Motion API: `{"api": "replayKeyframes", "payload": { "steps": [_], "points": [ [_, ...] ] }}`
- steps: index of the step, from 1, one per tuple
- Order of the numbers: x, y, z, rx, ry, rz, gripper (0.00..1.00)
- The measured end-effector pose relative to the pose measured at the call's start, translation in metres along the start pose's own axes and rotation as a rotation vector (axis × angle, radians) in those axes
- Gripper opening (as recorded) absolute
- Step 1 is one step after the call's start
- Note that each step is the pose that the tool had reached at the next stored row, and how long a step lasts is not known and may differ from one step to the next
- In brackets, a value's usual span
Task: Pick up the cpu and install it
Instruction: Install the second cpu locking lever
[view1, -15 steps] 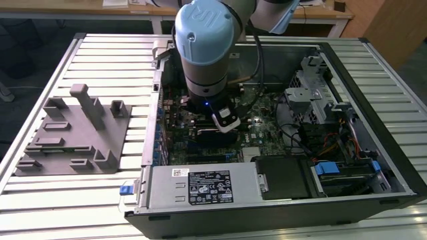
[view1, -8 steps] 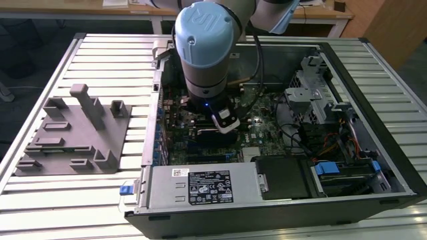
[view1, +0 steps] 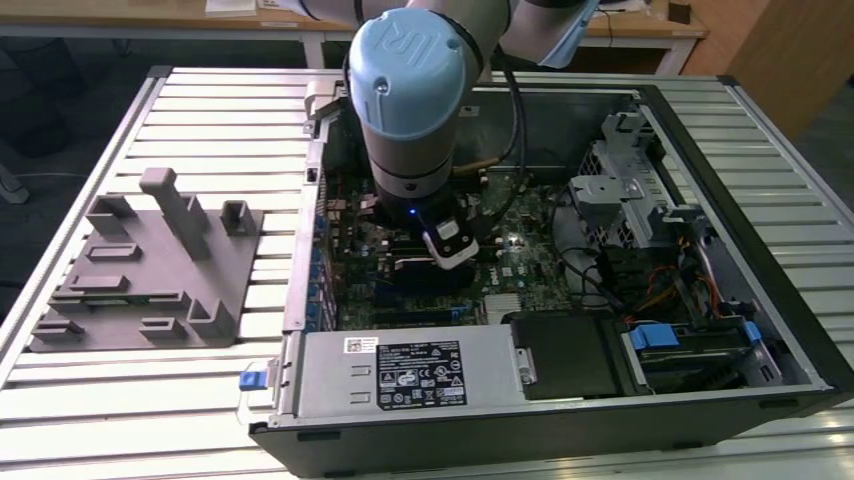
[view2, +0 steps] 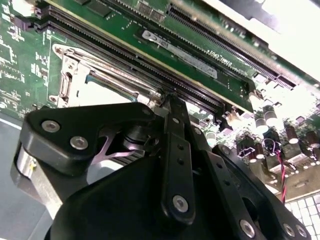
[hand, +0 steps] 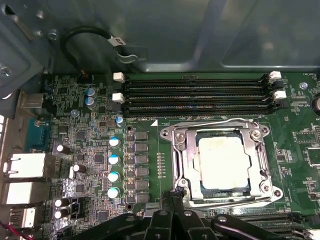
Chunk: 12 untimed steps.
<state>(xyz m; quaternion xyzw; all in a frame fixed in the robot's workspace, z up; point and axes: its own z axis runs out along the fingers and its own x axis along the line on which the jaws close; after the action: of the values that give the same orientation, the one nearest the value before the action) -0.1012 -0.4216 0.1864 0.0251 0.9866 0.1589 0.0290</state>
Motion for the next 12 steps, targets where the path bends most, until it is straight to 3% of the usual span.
{"api": "replayKeyframes", "payload": {
  "steps": [4,10,12],
  "points": [
    [-0.0003,0.0015,-0.0042,-0.0003,-0.0002,0.000,0.11],
    [-0.0011,0.0067,-0.0201,0.0013,-0.0005,0.001,0.11],
    [-0.0014,0.0084,-0.0253,0.0061,-0.0014,0.003,0.11]
  ]
}}
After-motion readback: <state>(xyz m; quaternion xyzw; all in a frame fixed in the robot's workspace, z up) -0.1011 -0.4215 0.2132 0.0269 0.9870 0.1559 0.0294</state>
